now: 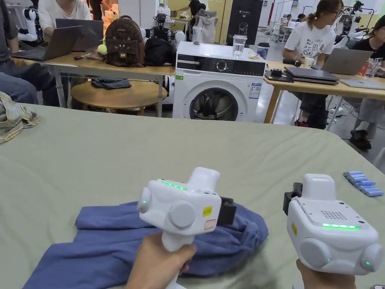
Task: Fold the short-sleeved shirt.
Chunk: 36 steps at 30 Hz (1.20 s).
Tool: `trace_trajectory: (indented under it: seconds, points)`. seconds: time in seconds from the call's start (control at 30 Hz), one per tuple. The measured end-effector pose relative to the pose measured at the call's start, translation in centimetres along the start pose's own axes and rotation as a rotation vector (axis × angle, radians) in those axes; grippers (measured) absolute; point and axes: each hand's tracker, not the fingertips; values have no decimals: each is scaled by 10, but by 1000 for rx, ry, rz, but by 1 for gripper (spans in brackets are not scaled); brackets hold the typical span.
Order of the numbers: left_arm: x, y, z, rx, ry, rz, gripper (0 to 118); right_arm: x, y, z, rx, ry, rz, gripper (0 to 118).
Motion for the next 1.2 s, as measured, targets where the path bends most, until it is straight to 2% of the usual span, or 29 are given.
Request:
trace_trajectory:
  seconds: [0.13, 0.17, 0.2, 0.23, 0.33, 0.43, 0.53, 0.63, 0.83, 0.93, 0.97, 1.0, 1.1, 1.13, 1.2]
  points:
    - [-35, -13, 43, 83, 137, 74, 47, -18, 1, 3, 10, 34, 17, 0]
    - [-44, -17, 53, 95, 174, 74, 40, -23, 2, 3, 11, 46, 19, 0]
    - [-51, -22, 59, 99, 235, 78, 15, -26, 2, 4, 10, 54, 19, 0]
    - [-59, -28, 66, 103, 301, 87, 0, -31, 1, 5, 12, 62, 17, 0]
    - [-93, -41, 88, 74, 301, 155, 0, -41, 0, 4, 6, 85, 12, 0]
    - [-123, -47, 103, 56, 400, 172, 0, -49, -1, -2, -17, 105, 4, 0]
    - [-166, -43, 109, 23, 418, 238, 0, -55, -1, -7, -39, 117, -6, 0]
    - [-208, -34, 100, -49, 449, 289, 0, -59, -2, -14, -52, 131, -6, 0]
    - [-268, -12, 55, -260, 404, 344, 0, -67, -4, -26, -79, 140, 15, 0]
    - [-289, -13, 33, -321, 354, 420, 13, -67, -5, -30, -92, 138, 17, 0]
    - [-293, -15, 23, -350, 354, 433, 31, -67, -6, -31, -95, 137, 18, 0]
    - [-295, -17, 15, -378, 364, 435, 44, -66, -6, -33, -98, 136, 19, 0]
    - [-298, -33, -13, -495, 406, 433, 62, -64, -9, -37, -112, 128, 32, 0]
    - [-296, -40, -21, -533, 423, 428, 63, -61, -10, -40, -116, 128, 33, 0]
    - [-282, -38, -19, -467, 455, 359, 63, -57, -11, -43, -126, 123, 33, 0]
